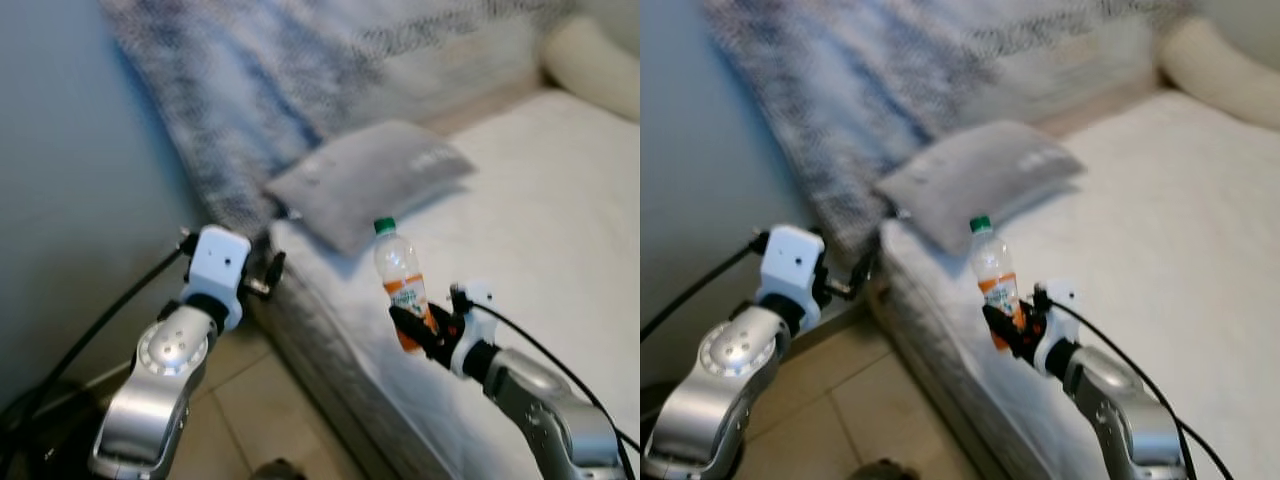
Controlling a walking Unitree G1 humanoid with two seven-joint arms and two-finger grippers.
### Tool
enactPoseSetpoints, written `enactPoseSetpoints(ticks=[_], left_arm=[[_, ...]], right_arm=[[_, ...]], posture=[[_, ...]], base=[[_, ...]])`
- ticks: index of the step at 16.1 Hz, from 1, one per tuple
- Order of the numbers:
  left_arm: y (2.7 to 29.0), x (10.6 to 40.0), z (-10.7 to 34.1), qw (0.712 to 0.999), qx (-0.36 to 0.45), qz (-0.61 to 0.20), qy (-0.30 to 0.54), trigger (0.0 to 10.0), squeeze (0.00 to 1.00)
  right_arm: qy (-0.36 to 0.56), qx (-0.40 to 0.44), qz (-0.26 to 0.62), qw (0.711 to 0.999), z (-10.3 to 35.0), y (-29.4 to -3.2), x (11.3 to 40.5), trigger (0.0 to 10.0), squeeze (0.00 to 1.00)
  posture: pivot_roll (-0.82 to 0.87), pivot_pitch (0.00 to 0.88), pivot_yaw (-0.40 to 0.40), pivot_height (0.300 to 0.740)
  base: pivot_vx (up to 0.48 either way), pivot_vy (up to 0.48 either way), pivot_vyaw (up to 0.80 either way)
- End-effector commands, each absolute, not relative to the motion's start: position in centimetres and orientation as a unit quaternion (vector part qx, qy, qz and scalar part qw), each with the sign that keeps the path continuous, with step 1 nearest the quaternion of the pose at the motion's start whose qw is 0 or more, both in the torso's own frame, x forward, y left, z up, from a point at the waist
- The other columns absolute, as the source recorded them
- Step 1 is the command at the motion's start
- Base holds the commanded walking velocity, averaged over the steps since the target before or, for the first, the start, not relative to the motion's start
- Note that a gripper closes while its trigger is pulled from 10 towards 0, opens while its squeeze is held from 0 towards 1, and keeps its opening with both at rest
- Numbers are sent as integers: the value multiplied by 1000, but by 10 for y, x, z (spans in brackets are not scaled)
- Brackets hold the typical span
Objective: Clean up the room
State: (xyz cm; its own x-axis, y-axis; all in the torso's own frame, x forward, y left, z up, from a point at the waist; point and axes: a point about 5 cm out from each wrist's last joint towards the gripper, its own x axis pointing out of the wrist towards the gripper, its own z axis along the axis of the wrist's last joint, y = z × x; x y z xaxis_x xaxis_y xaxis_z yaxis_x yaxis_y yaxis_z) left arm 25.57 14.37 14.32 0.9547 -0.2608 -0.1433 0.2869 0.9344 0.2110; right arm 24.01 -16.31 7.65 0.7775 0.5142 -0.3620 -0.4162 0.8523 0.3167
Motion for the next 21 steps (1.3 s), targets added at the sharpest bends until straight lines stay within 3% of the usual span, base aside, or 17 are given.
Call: enactPoseSetpoints(ticks=[1,9,21], left_arm=[[147,258,145,981,127,-134,57,10000,0],[147,259,145,982,122,-131,59,10000,0],[149,260,142,982,117,-128,69,10000,0]], right_arm=[[218,103,245,939,78,-160,244,10000,0],[228,85,235,941,74,-159,251,10000,0],[197,53,132,970,68,-168,257,10000,0]], posture=[[62,0,4,740],[73,0,-6,740],[67,0,8,740]], base=[[0,0,800],[62,0,800],[364,0,0]])
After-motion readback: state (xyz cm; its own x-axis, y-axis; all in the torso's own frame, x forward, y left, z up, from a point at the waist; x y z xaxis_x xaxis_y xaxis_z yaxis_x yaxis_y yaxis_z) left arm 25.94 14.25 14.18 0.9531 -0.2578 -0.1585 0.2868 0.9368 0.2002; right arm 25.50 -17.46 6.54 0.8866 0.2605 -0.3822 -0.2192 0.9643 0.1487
